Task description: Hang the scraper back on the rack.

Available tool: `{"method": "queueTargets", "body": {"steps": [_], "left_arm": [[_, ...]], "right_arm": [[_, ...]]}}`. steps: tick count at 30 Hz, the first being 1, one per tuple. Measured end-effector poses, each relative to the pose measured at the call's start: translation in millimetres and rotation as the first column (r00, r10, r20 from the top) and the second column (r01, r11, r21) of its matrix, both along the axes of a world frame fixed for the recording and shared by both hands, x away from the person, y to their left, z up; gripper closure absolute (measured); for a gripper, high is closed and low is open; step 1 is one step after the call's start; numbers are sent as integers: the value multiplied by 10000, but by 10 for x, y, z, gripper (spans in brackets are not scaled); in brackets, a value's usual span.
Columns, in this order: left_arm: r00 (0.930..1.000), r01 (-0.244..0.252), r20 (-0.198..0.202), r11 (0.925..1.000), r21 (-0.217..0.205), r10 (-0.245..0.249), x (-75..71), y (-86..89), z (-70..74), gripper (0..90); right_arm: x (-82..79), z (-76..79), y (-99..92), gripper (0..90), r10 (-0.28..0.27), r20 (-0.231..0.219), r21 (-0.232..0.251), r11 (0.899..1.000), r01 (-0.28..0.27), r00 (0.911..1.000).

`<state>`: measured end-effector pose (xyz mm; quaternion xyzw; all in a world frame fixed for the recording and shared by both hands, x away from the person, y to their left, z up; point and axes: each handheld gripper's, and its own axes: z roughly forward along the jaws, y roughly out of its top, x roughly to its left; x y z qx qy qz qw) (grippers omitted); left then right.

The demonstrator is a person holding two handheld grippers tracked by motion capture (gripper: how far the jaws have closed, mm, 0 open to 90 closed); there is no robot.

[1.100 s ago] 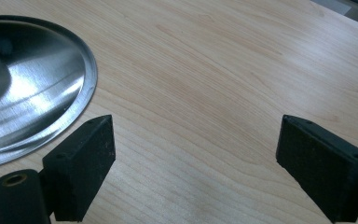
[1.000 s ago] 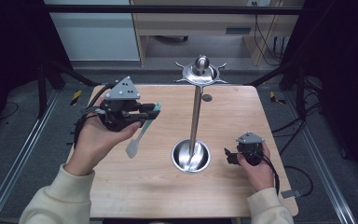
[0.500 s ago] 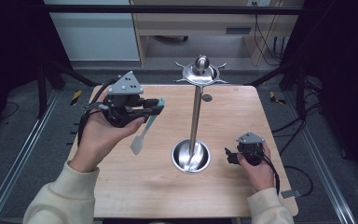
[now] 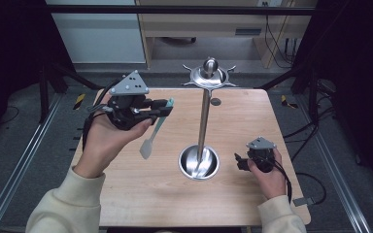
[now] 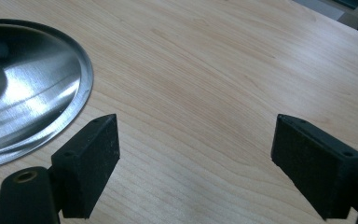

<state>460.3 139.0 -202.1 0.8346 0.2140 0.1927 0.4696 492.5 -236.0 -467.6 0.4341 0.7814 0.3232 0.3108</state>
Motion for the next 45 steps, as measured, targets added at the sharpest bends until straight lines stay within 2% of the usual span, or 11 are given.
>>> {"method": "queueTargets", "body": {"steps": [4,14,26,27,30,35,41,45], "left_arm": [[10000,0,27,10000,-63,1,-8,-22,21,745],[9998,125,165,9995,-274,-120,-21,-74,94,745],[9998,5,182,9957,-928,12,13,-53,152,745],[9999,-6,134,9934,-1147,21,29,-39,167,745],[10000,-11,27,9903,-1389,15,67,-24,187,745],[10000,-18,-17,9884,-1515,15,106,-27,229,745],[9999,52,162,9888,-1494,-28,92,-66,263,745],[9999,59,131,9891,-1469,-40,110,-74,266,745]], "right_arm": [[0,-3,3,126,-33,81,-72,10000,34,10000],[1,-10,5,149,30,-79,-9,10000,-30,10000],[-2,-10,1,150,26,-148,17,10000,-26,9999],[-3,-8,0,150,30,-148,16,10000,-30,9999],[-1,-8,-7,150,42,-133,3,10000,-42,9999],[-1,-8,-8,150,46,-148,1,10000,-46,9999],[-2,-8,-6,151,72,-138,14,10000,-72,9999],[-1,-8,-10,151,81,-142,-15,10000,-81,9999]]}}
